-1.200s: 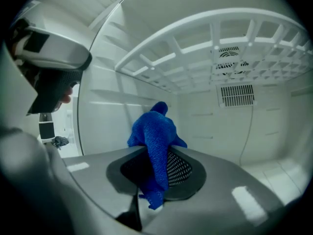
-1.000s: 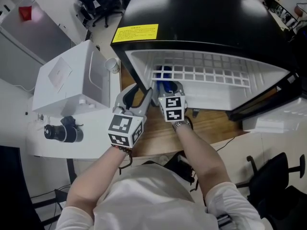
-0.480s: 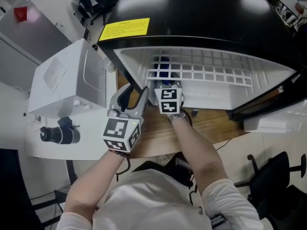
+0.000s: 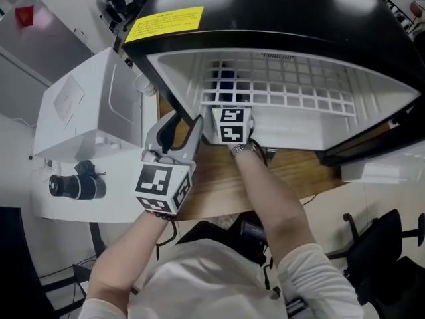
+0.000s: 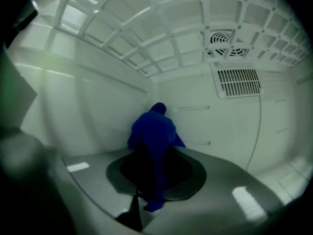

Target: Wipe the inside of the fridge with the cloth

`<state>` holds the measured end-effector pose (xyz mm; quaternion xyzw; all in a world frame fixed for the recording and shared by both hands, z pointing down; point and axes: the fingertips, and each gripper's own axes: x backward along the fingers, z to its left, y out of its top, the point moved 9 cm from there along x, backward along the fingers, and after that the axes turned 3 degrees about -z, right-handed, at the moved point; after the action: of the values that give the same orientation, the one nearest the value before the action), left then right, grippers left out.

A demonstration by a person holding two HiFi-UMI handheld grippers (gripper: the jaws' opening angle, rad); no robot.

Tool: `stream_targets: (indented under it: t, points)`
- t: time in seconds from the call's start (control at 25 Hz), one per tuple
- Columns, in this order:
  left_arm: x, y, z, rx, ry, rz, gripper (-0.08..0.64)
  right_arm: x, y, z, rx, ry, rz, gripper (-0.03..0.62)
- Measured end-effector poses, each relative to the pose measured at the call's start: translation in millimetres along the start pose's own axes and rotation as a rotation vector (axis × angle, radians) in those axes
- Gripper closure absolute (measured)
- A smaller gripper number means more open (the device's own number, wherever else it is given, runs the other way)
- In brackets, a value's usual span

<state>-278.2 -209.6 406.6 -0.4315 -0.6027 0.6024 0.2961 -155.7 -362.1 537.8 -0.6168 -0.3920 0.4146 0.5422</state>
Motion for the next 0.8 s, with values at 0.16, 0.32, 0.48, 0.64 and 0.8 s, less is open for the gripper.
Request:
stream_targets:
  t: [0.16, 0.32, 0.48, 0.64, 0.8]
  points:
    - [-0.4, -0.2, -0.6, -0.001, 0.005, 0.0, 0.405, -8.5, 0.1, -3.8, -0.004, -0.013, 0.006, 0.529]
    - [-0.2, 0.0, -0.6, -0.007, 0.007, 0.006, 0.405, -13.6, -2.6, -6.3, -0.008, -0.02, 0.011, 0.529]
    - [-0.6, 0.2, -0.8, -0.012, 0.01, 0.01, 0.405, -17.2, -1.6, -7.7, -0.007, -0.017, 0.005, 0.529]
    - [-0.8, 0.9, -0.9, -0.016, 0.012, 0.016, 0.405, -17.4, -1.0, -9.9, 0.001, -0.017, 0.013, 0.528]
    - [-0.7, 1.0, -1.3, -0.018, 0.016, 0.021, 0.407, -15.1, 0.5, -14.2, 0.018, -0.025, 0.028, 0.526]
